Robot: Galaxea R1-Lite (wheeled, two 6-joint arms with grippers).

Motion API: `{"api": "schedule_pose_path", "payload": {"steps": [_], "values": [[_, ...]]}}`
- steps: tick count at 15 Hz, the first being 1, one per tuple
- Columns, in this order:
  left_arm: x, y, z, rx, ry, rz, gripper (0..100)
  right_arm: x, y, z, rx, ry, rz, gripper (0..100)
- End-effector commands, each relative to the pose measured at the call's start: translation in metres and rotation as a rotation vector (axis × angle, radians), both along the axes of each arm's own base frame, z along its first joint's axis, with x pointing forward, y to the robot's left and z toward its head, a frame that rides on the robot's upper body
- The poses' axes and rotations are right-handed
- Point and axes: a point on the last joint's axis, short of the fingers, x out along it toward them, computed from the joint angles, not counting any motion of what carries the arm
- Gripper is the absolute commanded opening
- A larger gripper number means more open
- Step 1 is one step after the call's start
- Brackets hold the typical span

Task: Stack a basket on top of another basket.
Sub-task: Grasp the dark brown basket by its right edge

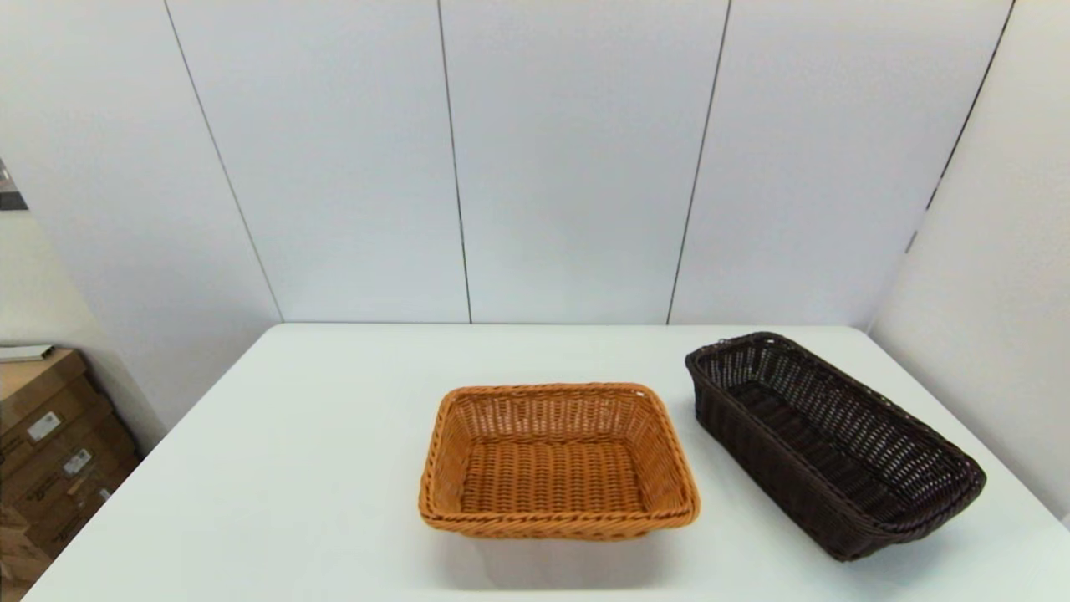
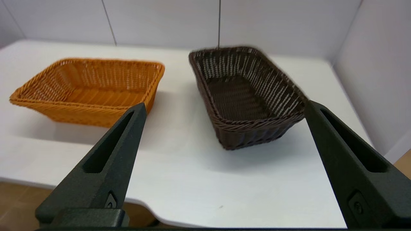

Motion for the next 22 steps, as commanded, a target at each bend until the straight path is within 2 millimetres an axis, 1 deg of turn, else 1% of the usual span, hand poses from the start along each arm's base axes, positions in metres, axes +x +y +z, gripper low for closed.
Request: {"api": "schedule_pose_path", "payload": {"steps": [1, 3, 4, 6, 7, 8, 10, 12, 14, 17, 22], "values": [[0.0, 0.0, 0.0, 0.0, 0.001, 0.0, 100, 0.117, -0.001, 0.051, 0.121, 0.362, -0.064, 100], [0.0, 0.0, 0.0, 0.0, 0.001, 0.0, 100, 0.17, -0.009, 0.053, 0.177, 0.488, -0.158, 100], [0.0, 0.0, 0.0, 0.0, -0.001, 0.0, 100, 0.189, -0.014, 0.05, 0.207, 0.538, -0.199, 100], [0.0, 0.0, 0.0, 0.0, 0.001, 0.0, 100, 0.215, -0.022, 0.04, 0.282, 0.624, -0.294, 100], [0.0, 0.0, 0.0, 0.0, 0.001, 0.0, 100, 0.229, -0.029, 0.029, 0.292, 0.676, -0.364, 100], [0.0, 0.0, 0.0, 0.0, 0.001, 0.0, 100, 0.236, -0.036, 0.021, 0.285, 0.716, -0.423, 100], [0.0, 0.0, 0.0, 0.0, -0.001, 0.0, 100, 0.242, -0.045, 0.008, 0.28, 0.787, -0.495, 100], [0.0, 0.0, 0.0, 0.0, 0.001, 0.0, 100, 0.245, -0.054, 0.001, 0.295, 0.821, -0.535, 100], [0.0, 0.0, 0.0, 0.0, -0.001, 0.0, 100, 0.248, -0.058, -0.01, 0.321, 0.865, -0.565, 100], [0.0, 0.0, 0.0, 0.0, 0.001, 0.0, 100, 0.249, -0.057, -0.026, 0.357, 0.935, -0.585, 100], [0.0, 0.0, 0.0, 0.0, 0.001, 0.0, 100, 0.245, -0.049, -0.039, 0.45, 0.979, -0.625, 100]]}}
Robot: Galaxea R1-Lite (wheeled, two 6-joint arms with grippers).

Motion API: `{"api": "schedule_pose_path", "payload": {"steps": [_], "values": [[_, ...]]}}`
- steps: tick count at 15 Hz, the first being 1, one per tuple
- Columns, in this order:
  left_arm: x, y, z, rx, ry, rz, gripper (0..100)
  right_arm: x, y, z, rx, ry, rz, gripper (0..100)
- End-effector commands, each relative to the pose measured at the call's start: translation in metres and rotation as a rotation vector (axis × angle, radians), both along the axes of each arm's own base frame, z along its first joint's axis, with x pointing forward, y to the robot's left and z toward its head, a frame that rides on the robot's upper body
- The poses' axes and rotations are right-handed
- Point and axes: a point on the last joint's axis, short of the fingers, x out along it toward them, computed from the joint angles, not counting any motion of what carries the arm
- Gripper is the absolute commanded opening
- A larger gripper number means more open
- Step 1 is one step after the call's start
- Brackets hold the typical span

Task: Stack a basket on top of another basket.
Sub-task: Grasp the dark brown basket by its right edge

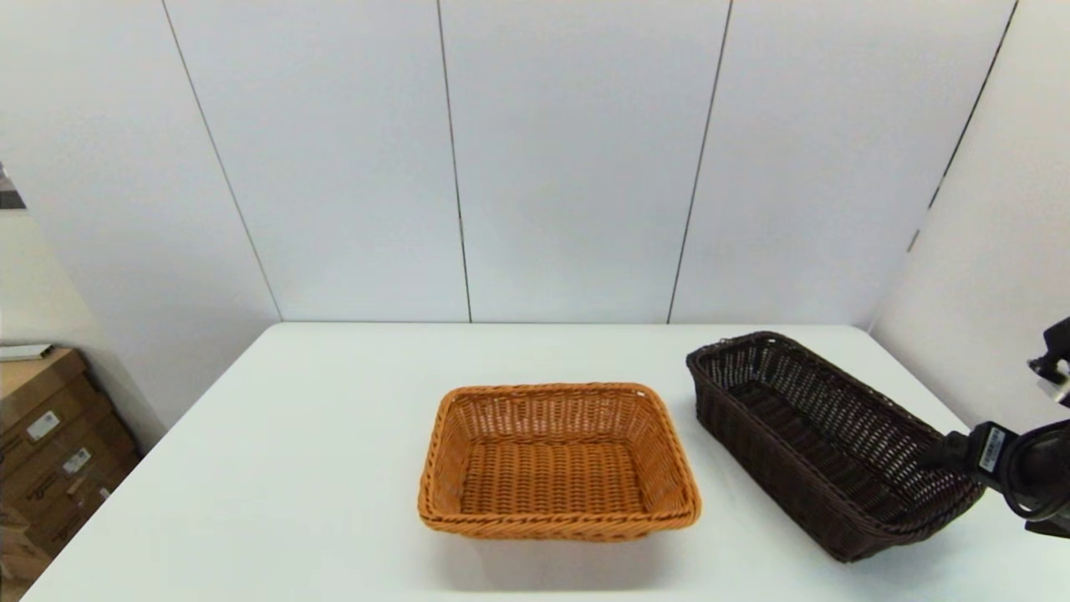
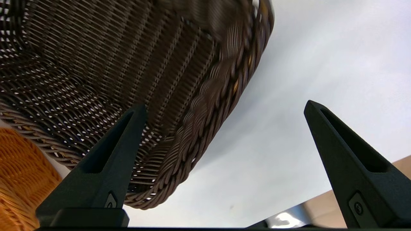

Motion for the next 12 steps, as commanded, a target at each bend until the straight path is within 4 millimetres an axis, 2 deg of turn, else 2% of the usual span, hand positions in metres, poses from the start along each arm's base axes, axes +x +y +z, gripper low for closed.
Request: {"api": "schedule_pose_path", "payload": {"steps": [1, 6, 12], "values": [[0.0, 0.0, 0.0, -0.001, 0.001, 0.0, 100, 0.0, 0.01, -0.011, 0.048, 0.036, -0.025, 100], [0.0, 0.0, 0.0, -0.001, 0.001, 0.0, 100, 0.006, 0.041, -0.022, 0.138, 0.064, -0.075, 100], [0.0, 0.0, 0.0, -0.001, 0.001, 0.0, 100, 0.022, 0.036, -0.039, 0.163, 0.065, -0.162, 100]]}}
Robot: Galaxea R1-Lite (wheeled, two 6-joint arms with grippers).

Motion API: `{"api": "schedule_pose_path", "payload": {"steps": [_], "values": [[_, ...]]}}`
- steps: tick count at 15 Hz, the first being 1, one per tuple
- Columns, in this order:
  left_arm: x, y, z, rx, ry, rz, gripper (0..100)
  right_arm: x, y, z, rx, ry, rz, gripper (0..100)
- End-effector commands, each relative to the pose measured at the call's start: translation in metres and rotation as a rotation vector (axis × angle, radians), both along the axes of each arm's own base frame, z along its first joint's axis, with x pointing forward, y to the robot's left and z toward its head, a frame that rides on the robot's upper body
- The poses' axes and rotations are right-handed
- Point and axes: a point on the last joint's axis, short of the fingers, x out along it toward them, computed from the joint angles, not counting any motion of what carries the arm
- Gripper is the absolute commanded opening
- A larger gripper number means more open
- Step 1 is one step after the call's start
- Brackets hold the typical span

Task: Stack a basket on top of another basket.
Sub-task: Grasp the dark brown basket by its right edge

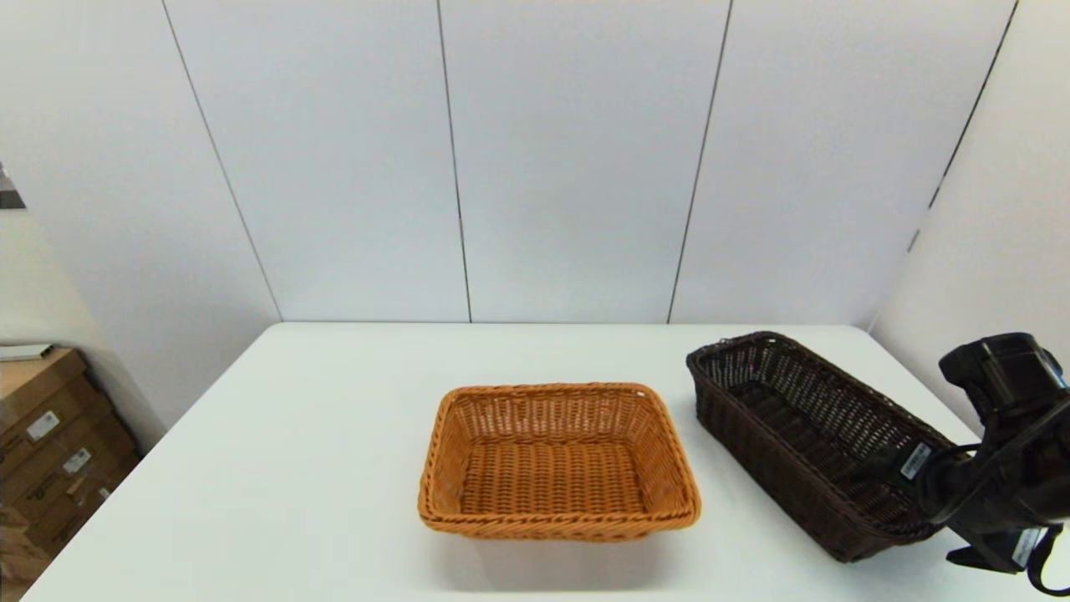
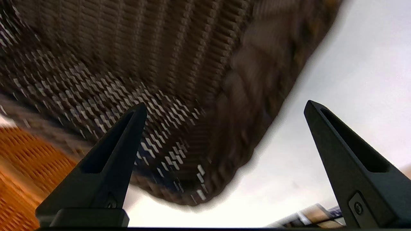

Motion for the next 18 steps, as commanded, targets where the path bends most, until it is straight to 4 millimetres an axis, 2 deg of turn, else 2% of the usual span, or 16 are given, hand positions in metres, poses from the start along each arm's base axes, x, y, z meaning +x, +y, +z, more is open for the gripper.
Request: {"api": "schedule_pose_path", "payload": {"steps": [1, 8, 13, 14, 18], "values": [[0.0, 0.0, 0.0, -0.001, 0.0, 0.001, 100, 0.009, -0.005, -0.009, 0.006, 0.022, -0.028, 100], [0.0, 0.0, 0.0, -0.001, -0.001, 0.001, 100, 0.027, -0.021, -0.032, 0.02, 0.09, -0.105, 100], [0.0, 0.0, 0.0, -0.001, 0.0, 0.001, 100, 0.028, -0.021, -0.031, 0.022, 0.072, -0.105, 100], [0.0, 0.0, 0.0, -0.001, 0.0, 0.001, 100, 0.028, -0.021, -0.03, 0.022, 0.069, -0.107, 0], [0.0, 0.0, 0.0, -0.001, 0.0, 0.001, 100, 0.028, -0.021, -0.029, 0.02, 0.063, -0.109, 0]]}}
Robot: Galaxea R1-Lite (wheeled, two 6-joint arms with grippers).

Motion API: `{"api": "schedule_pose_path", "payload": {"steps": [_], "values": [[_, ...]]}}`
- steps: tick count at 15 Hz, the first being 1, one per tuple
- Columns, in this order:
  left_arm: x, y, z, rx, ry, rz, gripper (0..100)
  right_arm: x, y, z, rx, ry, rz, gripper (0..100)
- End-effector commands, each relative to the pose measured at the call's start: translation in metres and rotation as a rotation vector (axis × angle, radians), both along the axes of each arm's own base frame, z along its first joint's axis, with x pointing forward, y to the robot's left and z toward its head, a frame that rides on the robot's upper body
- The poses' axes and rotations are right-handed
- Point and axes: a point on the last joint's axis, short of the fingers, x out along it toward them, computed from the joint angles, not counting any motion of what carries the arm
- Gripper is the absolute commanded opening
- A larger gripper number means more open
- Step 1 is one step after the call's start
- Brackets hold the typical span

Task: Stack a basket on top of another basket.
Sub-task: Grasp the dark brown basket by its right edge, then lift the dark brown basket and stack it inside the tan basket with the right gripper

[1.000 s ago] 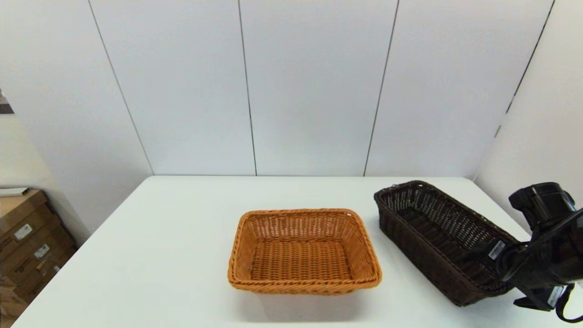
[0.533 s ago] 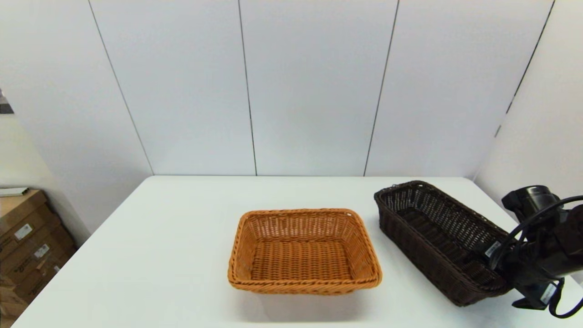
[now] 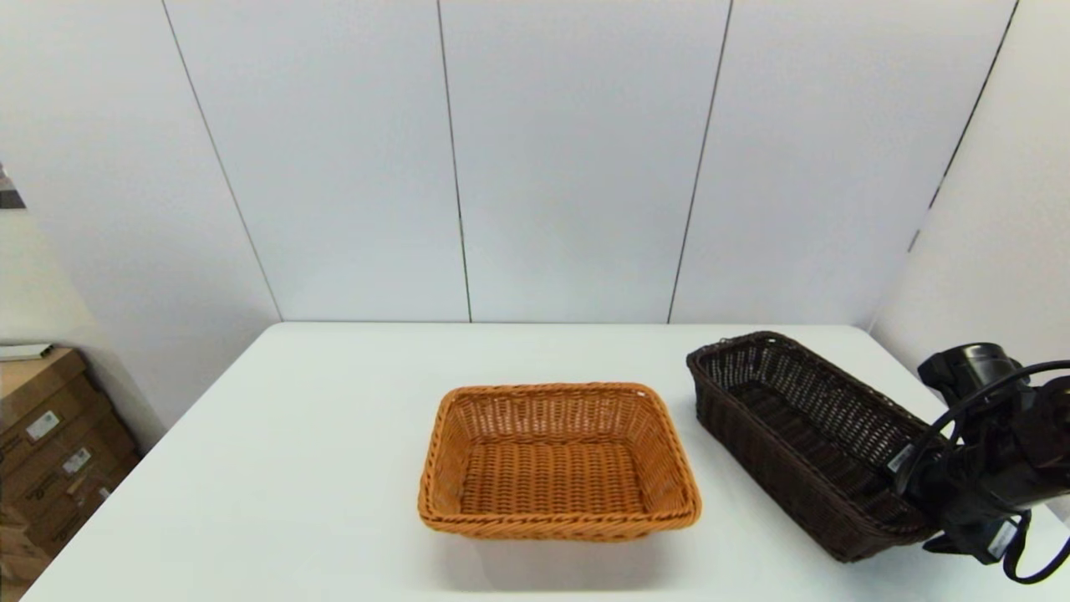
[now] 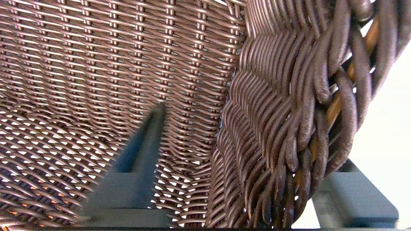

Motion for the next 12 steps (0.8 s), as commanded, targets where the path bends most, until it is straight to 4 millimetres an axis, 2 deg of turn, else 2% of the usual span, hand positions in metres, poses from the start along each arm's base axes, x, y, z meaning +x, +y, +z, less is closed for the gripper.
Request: {"api": "schedule_pose_path", "payload": {"steps": [1, 7, 10, 12], "values": [[0.0, 0.0, 0.0, 0.0, 0.001, 0.0, 100, 0.0, -0.002, 0.002, 0.001, -0.011, -0.013, 0], [0.0, 0.0, 0.0, 0.0, -0.001, 0.0, 100, 0.007, -0.031, 0.012, 0.011, -0.064, -0.112, 0], [0.0, 0.0, 0.0, 0.0, -0.001, 0.0, 100, 0.012, -0.057, 0.028, 0.063, -0.14, -0.174, 0], [0.0, 0.0, 0.0, 0.0, 0.001, 0.0, 100, 0.015, -0.067, 0.041, 0.085, -0.166, -0.192, 0]]}}
